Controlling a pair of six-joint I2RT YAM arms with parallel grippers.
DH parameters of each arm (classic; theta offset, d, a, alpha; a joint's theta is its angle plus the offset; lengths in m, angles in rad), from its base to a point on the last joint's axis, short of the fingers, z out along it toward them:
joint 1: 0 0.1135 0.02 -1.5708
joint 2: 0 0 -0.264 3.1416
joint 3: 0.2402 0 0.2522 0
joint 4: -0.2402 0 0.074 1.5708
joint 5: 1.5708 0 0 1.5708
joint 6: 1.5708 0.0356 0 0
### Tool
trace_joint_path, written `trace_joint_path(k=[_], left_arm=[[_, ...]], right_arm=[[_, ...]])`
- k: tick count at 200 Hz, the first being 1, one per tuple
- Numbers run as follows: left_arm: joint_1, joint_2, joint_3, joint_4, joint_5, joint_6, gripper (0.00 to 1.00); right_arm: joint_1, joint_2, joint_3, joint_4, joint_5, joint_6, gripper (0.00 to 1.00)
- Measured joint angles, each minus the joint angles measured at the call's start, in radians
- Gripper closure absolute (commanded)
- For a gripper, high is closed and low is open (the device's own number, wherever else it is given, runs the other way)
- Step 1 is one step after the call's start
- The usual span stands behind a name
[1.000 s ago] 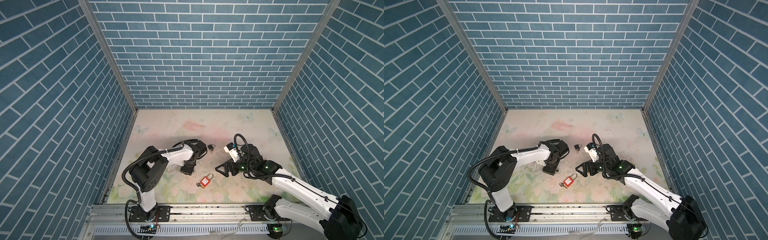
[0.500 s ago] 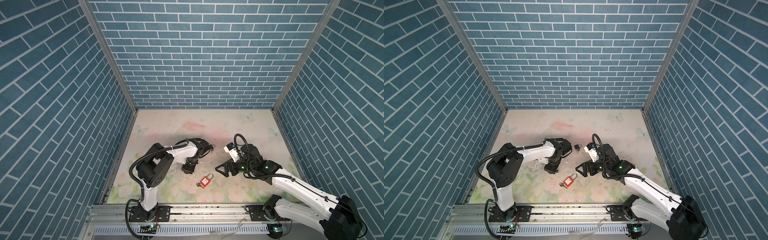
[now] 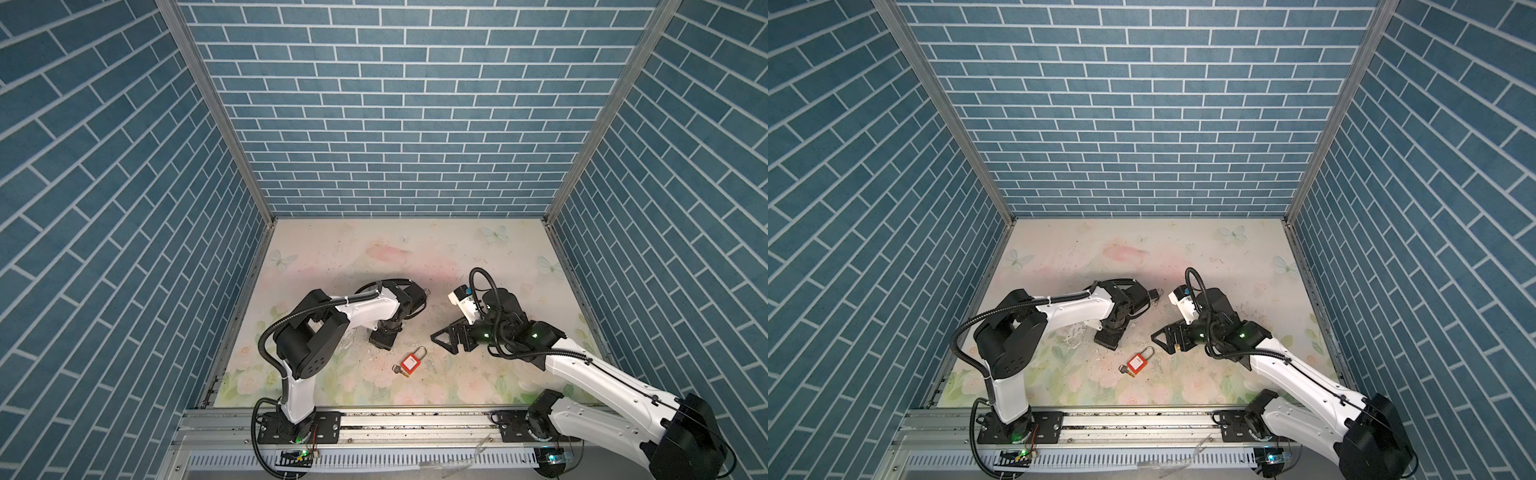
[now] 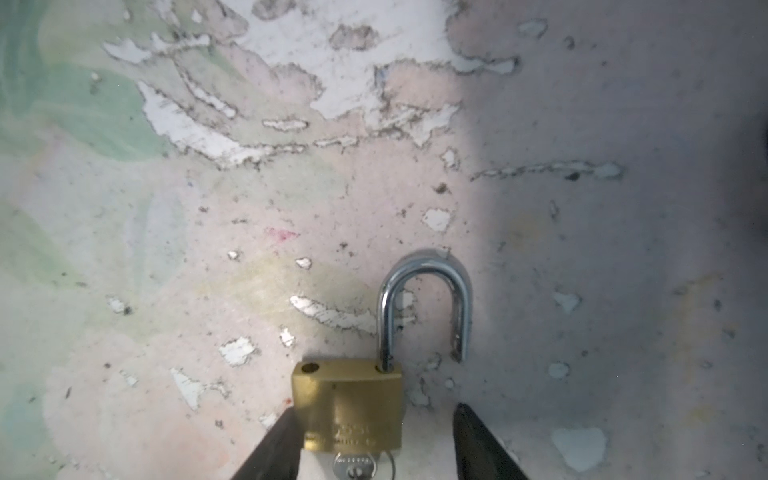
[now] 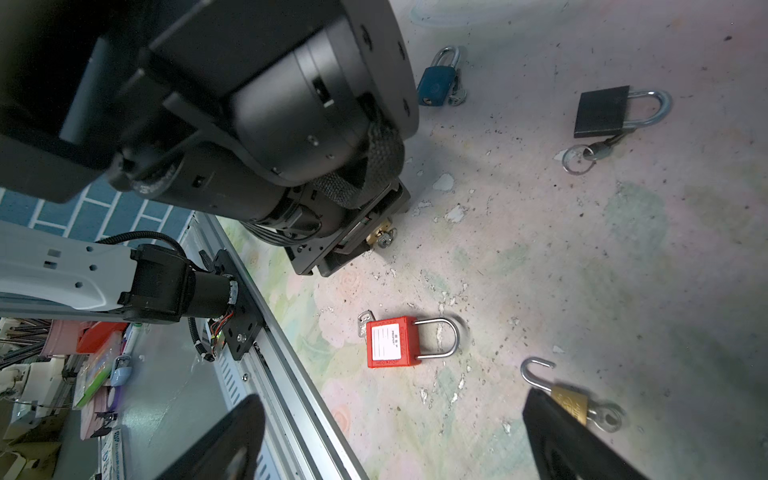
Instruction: Lock with the key
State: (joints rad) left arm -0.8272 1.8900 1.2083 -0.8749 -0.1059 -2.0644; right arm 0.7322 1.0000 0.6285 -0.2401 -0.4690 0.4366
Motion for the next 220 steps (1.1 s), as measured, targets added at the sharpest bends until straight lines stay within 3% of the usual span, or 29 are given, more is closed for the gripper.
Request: trace_joint_path(k=[220], left_arm=[[0.004, -0.078, -0.097, 0.058, -0.003, 0.033, 0.42]], right_arm=[[0.0, -0.013, 0.0, -0.006, 0.009, 0.004, 0.03]])
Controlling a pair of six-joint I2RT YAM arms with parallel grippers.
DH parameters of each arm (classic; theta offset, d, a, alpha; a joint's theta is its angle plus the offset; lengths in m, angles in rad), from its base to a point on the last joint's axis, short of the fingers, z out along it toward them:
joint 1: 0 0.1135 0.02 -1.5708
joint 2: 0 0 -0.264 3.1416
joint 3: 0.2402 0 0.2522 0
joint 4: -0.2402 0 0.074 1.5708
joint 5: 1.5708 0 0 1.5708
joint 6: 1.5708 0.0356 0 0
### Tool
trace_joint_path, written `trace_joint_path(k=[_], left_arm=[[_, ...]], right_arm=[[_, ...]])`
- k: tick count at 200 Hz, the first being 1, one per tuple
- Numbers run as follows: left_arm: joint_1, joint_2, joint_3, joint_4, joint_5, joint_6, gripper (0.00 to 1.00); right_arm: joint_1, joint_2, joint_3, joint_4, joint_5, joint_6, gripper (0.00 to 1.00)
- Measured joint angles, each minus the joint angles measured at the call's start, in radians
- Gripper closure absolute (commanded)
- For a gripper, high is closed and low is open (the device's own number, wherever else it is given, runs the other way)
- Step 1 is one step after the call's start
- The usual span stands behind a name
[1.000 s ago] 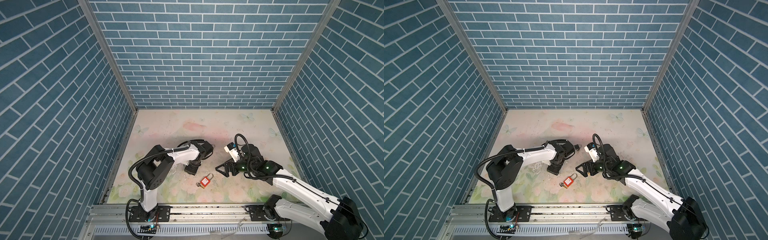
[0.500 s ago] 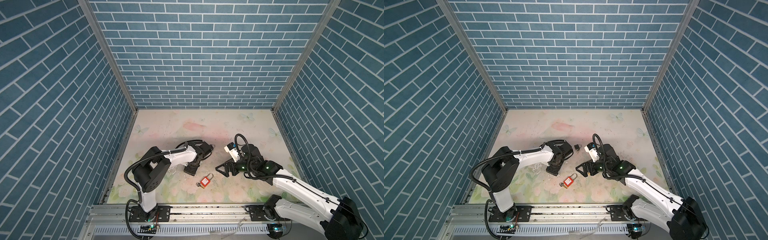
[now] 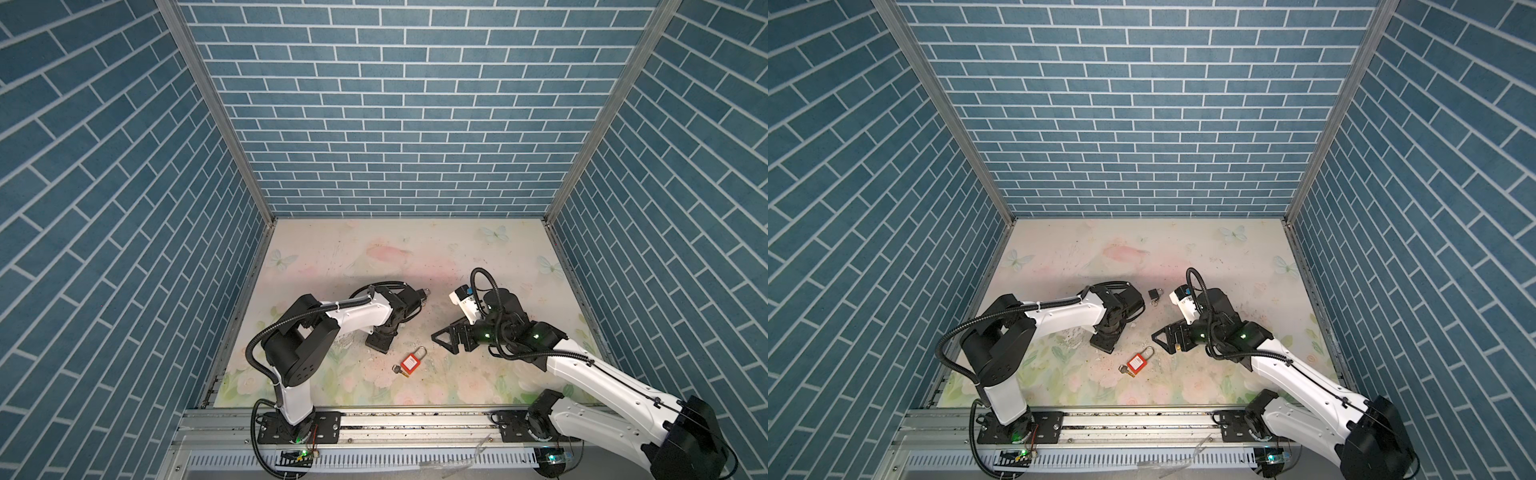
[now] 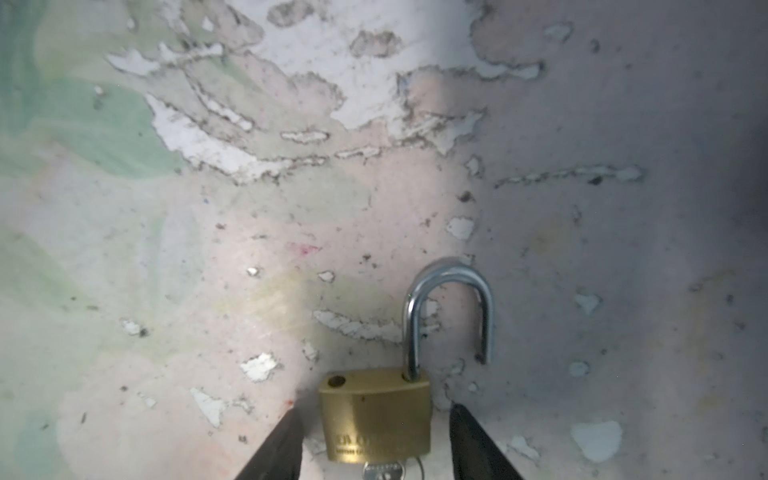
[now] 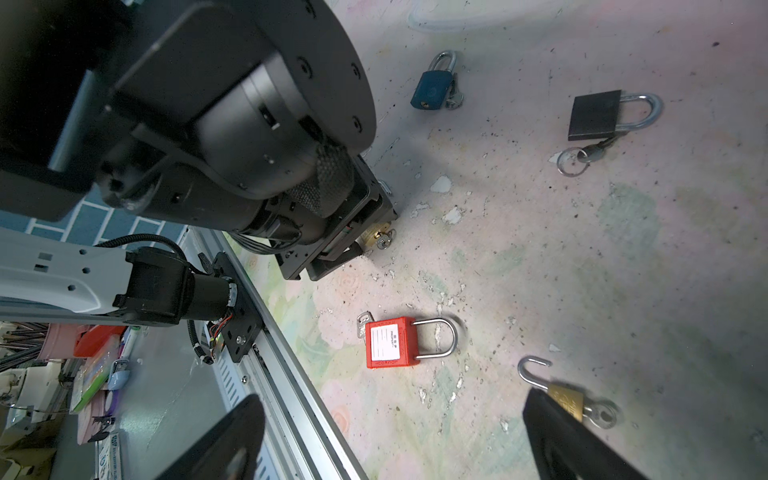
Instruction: Lock with the key
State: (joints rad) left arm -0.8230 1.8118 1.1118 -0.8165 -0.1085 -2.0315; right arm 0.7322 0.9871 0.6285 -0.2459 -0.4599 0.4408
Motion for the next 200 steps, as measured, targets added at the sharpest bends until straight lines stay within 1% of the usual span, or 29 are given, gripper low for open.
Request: trace_joint_path(k=[76, 94, 107, 150, 200], left_arm=[[0.003, 0.002, 0.002, -0.014, -0.016, 0.013, 0.43], [0.013, 0.006, 0.003, -0.027, -0.03, 0.024, 0.45], [0.017, 0.008, 0.005, -0.032, -0.037, 0.031, 0.49], [0.019, 0.014, 0.01, -0.033, -0.037, 0.053, 0.49], [0.0, 0.028, 0.029, -0.039, -0.032, 0.074, 0.48]], right_arm=[[0.0, -0.008, 0.0, 0.0, 0.0, 0.008, 0.03], [0.0, -0.014, 0.0, 0.0, 0.0, 0.009, 0.03], [0.0, -0.016, 0.0, 0.0, 0.001, 0.009, 0.03], [0.0, -0.019, 0.0, 0.0, 0.004, 0.009, 0.02], [0.0, -0.019, 0.0, 0.0, 0.004, 0.009, 0.03]])
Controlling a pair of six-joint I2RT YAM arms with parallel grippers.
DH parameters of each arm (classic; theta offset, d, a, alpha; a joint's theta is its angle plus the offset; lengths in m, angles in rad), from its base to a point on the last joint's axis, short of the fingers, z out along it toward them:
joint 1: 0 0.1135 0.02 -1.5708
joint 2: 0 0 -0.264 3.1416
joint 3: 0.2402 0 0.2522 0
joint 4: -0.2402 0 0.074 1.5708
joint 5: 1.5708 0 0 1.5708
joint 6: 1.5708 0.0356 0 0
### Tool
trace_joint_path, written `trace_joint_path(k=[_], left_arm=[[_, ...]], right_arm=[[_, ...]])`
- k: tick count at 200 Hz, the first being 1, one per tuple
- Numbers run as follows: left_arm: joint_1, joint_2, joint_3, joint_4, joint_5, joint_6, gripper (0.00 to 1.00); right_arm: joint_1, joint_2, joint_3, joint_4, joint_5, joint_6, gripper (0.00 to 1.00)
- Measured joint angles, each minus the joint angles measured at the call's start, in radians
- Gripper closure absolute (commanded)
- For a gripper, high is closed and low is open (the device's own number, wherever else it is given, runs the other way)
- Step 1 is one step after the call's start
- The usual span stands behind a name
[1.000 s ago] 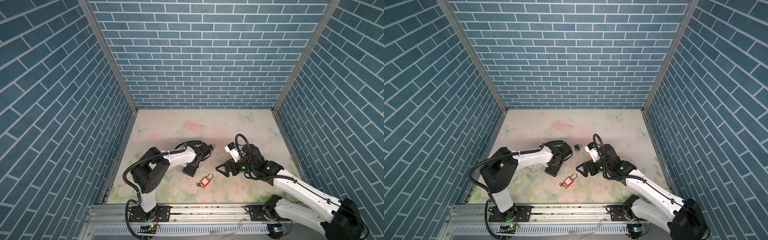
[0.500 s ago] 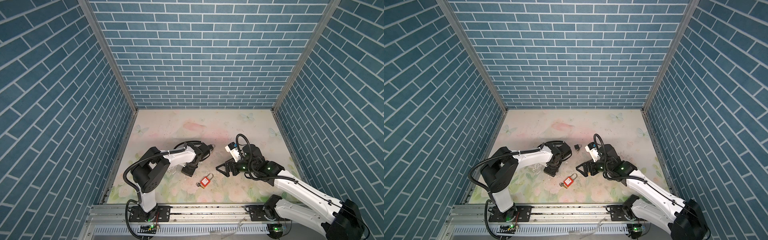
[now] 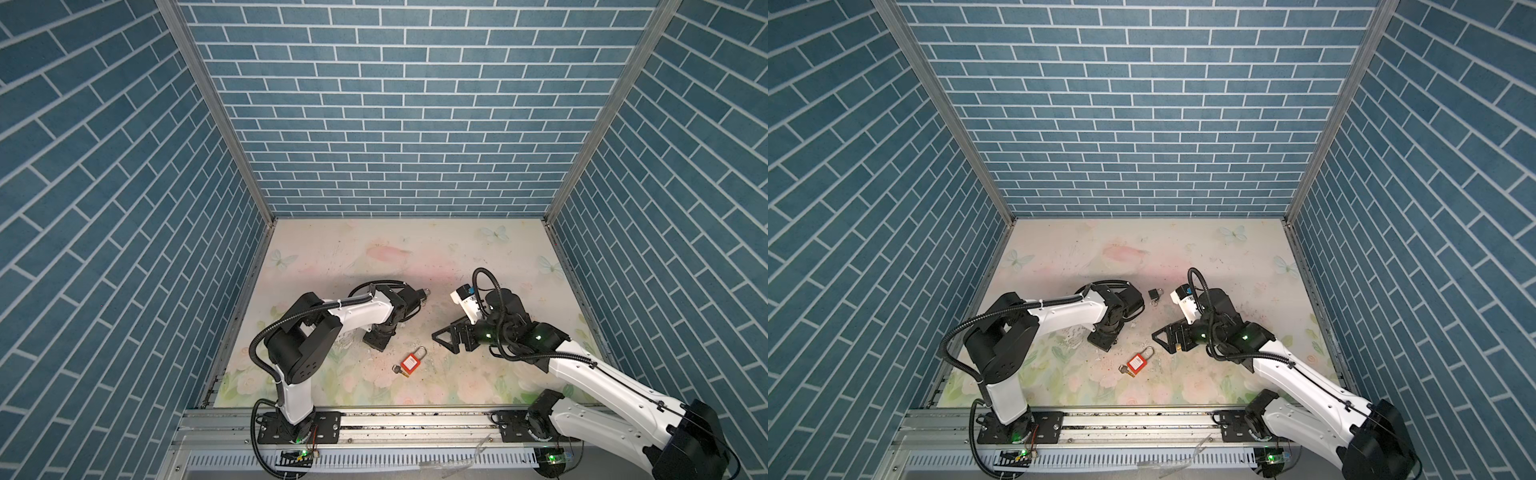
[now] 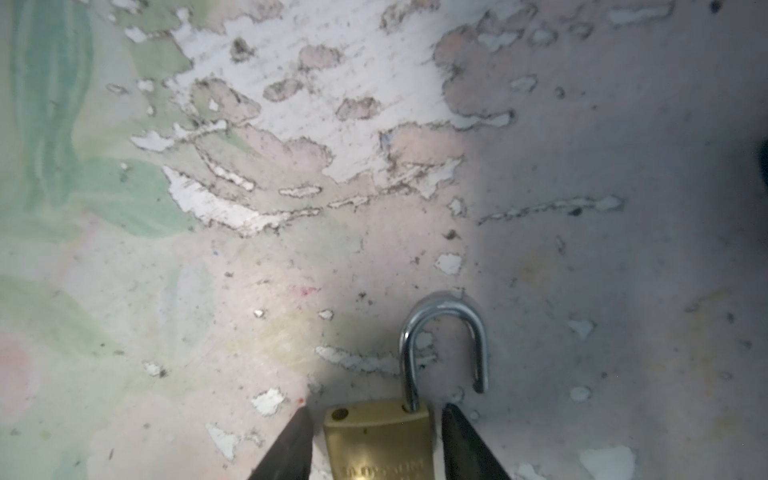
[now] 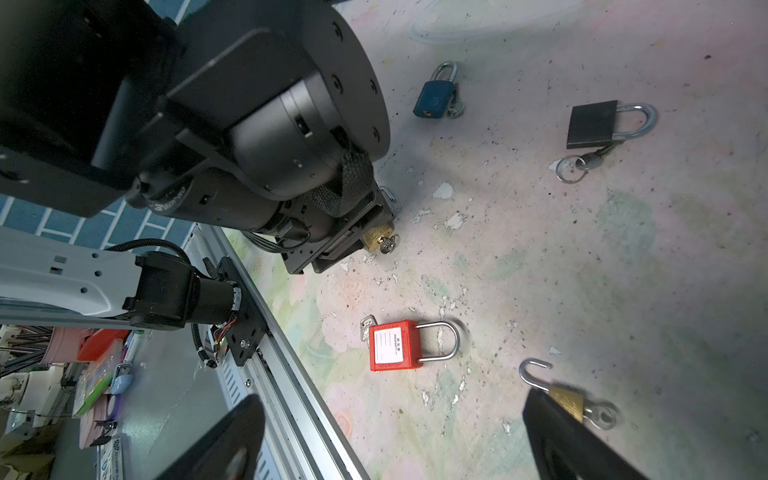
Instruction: Lock with the key
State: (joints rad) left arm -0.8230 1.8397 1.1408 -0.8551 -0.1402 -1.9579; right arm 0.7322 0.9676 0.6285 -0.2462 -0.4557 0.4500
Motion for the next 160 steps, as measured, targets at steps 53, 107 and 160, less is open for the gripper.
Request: trace_joint_path(k=[53, 107, 160], left_arm=[[-0.029, 0.005, 0.009, 0.01, 0.011, 0.002, 0.49], [-0.032, 0.005, 0.007, 0.013, 0.006, 0.001, 0.49], [-0.021, -0.003, -0.006, 0.023, 0.004, 0.002, 0.51]], right_arm=[[0.0, -0.008, 0.0, -0.001, 0.008, 0.007, 0.03], [0.0, -0.043, 0.0, -0.011, 0.016, 0.017, 0.02], [0.0, -0.059, 0.0, -0.017, 0.022, 0.018, 0.03]])
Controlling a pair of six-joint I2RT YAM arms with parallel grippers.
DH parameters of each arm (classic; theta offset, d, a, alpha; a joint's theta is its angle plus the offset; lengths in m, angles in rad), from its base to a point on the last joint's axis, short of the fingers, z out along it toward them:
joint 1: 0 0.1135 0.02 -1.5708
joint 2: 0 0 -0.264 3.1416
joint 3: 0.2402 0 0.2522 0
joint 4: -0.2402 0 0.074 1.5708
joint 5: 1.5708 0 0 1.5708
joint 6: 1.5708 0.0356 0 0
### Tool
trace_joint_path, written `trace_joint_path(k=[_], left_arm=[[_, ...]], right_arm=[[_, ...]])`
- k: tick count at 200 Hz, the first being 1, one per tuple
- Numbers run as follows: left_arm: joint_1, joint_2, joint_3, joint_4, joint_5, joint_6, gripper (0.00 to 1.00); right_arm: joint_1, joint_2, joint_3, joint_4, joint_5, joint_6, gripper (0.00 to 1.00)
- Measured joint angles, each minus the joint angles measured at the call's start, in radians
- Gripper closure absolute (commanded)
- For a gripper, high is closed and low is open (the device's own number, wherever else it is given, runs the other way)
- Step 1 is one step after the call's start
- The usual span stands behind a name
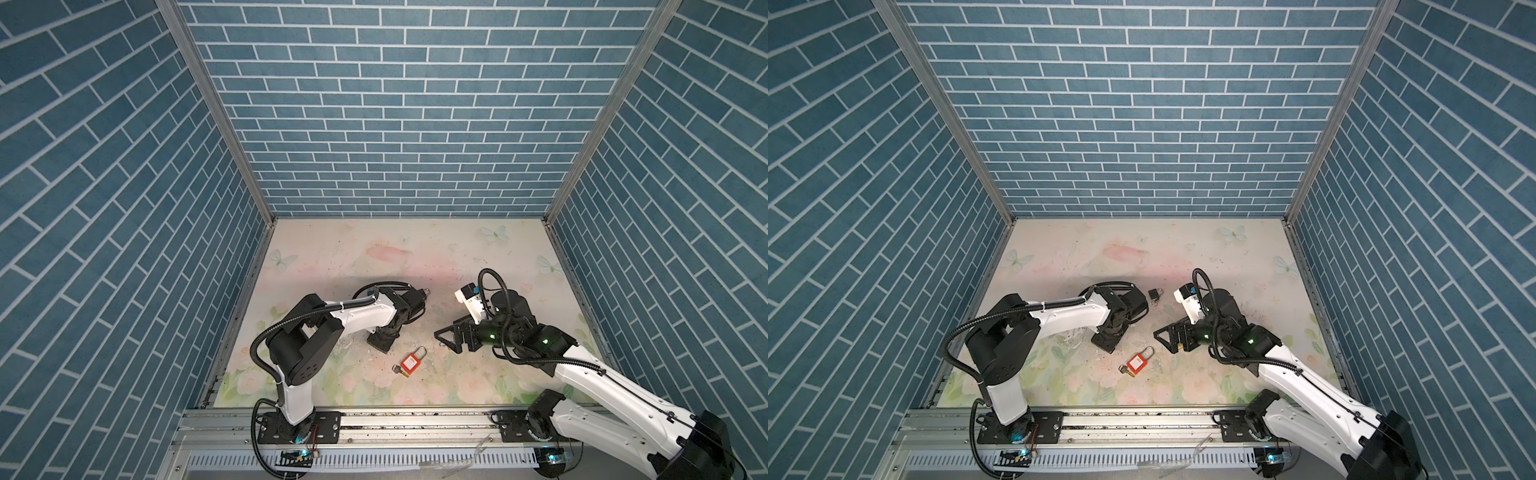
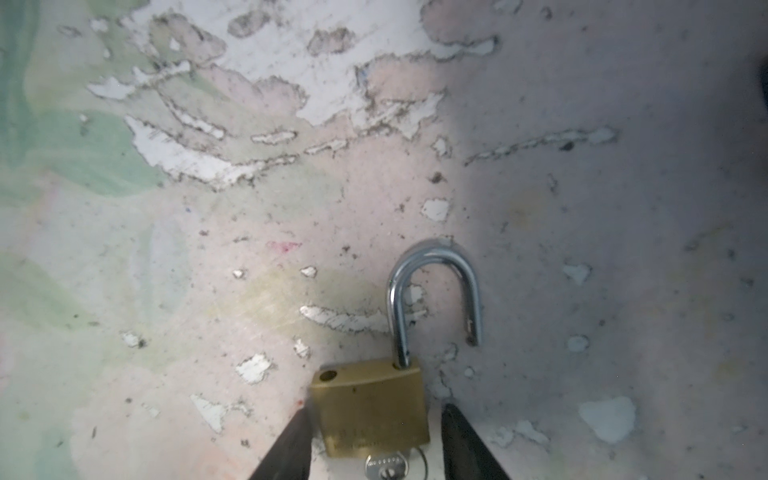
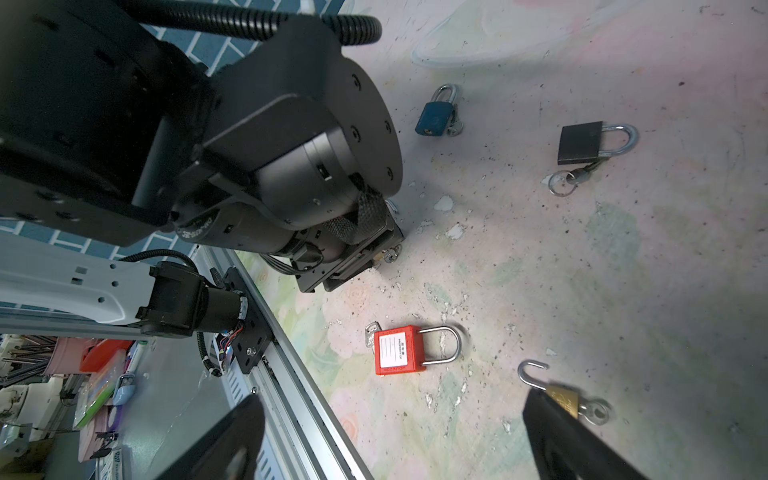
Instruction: Lock with the key
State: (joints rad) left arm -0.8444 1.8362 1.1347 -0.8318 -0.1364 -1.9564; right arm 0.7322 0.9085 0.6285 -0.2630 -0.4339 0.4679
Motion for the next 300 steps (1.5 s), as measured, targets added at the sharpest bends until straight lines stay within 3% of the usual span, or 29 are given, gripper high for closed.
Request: trace_joint_path(k=[11, 38, 74, 86, 106, 120, 163, 197, 244, 300], left_arm=[[0.001, -0.003, -0.004, 0.0, -0.001, 0.0, 0.52], [0.003, -0.009, -0.013, 0.003, -0.004, 0.002, 0.68], [0.003, -0.01, -0.014, 0.005, -0.009, 0.013, 0.76], [0.003, -0.01, -0.014, 0.004, -0.014, 0.021, 0.84], [0.003, -0.011, -0.013, 0.005, -0.039, 0.066, 0.99], [0.004, -0.011, -0.013, 0.016, -0.067, 0.143, 1.0], [0.015, -0.027, -0.013, 0.103, -0.145, 0.478, 1.0], [0.003, -0.148, -0.047, 0.221, -0.157, 0.808, 1.0], [0.003, -0.424, -0.211, 0.523, 0.01, 1.302, 1.0], [0.025, -0.576, -0.291, 0.84, 0.261, 1.815, 1.0]], right_arm=[[0.0, 0.0, 0.0, 0.0, 0.001, 0.0, 0.03], [0.0, 0.0, 0.0, -0.003, 0.004, 0.001, 0.03], [0.0, 0.0, 0.0, -0.006, 0.009, 0.007, 0.03], [0.0, 0.0, 0.0, -0.007, 0.011, 0.007, 0.02], [0.0, 0.0, 0.0, -0.013, 0.017, 0.007, 0.03], [0.0, 0.0, 0.004, -0.029, 0.025, 0.007, 0.03], [0.0, 0.002, 0.098, -0.101, 0.056, 0.004, 0.03], [-0.012, 0.002, 0.201, -0.133, 0.07, 0.003, 0.03], [-0.076, 0.01, 0.3, -0.209, 0.05, 0.007, 0.02], [-0.116, 0.018, 0.362, -0.306, -0.054, -0.003, 0.07]])
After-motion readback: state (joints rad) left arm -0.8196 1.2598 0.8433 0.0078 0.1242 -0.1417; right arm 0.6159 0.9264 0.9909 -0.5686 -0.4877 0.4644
